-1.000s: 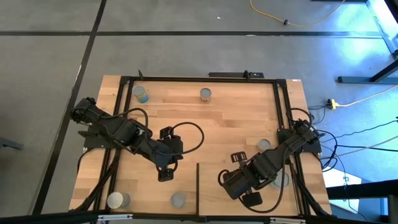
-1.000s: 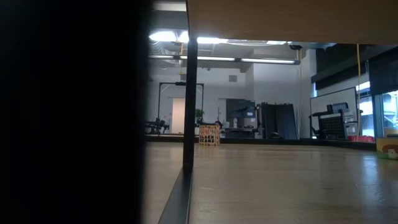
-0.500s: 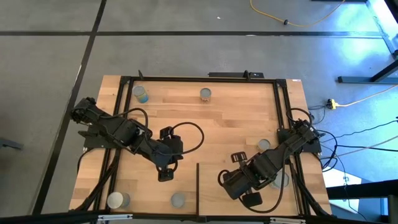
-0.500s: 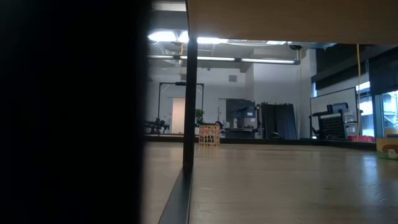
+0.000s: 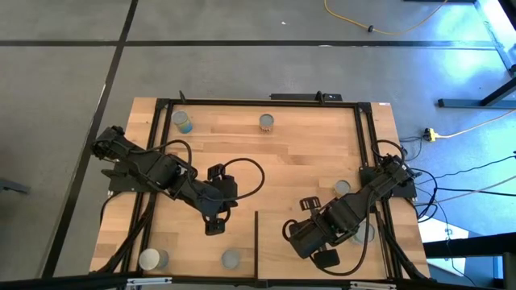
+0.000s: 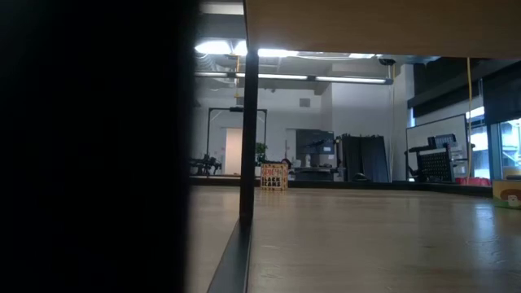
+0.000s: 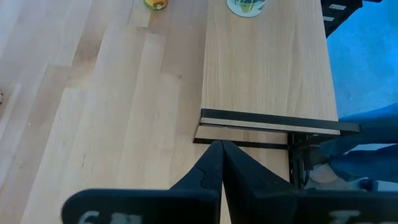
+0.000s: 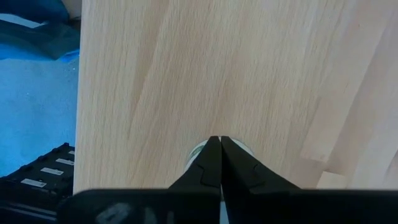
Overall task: Pick and place cans onto a shelf
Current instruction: Put the white canned mixed vegetables on the shelf
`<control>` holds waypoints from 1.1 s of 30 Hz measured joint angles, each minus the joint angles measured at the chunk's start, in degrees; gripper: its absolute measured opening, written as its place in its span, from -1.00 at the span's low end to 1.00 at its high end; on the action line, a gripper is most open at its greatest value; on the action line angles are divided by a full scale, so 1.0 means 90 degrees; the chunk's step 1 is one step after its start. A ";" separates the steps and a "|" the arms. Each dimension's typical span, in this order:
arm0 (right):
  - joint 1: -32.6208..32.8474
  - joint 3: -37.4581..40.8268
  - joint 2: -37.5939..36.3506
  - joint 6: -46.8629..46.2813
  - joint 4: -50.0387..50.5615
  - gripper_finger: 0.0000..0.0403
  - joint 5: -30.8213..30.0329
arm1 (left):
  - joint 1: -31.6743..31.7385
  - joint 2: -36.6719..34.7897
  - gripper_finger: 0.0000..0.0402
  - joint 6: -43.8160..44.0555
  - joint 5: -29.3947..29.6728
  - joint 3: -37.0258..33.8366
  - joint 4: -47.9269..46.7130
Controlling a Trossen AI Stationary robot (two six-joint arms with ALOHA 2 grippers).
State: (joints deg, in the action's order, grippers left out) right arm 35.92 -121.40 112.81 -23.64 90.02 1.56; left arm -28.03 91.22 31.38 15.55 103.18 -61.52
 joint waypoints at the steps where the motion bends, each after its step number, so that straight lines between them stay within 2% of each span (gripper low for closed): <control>1: 0.0002 0.0000 -0.0007 0.0005 0.0000 -1.00 -0.0026 | 0.0000 0.0000 -1.00 0.0000 0.0000 0.0000 0.0000; 24: 0.0055 0.0002 -0.0060 -0.0075 -0.0002 -1.00 -0.0220 | 0.0000 0.0000 -1.00 0.0000 0.0002 0.0000 0.0087; 33: 0.0068 0.1137 -0.0764 -0.0515 0.0029 -1.00 0.0005 | -0.0005 0.0000 -1.00 -0.0002 0.0000 0.0000 0.0083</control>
State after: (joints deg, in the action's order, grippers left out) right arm 36.54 -111.17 105.94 -28.27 90.28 1.60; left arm -28.08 91.22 31.35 15.55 103.18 -60.77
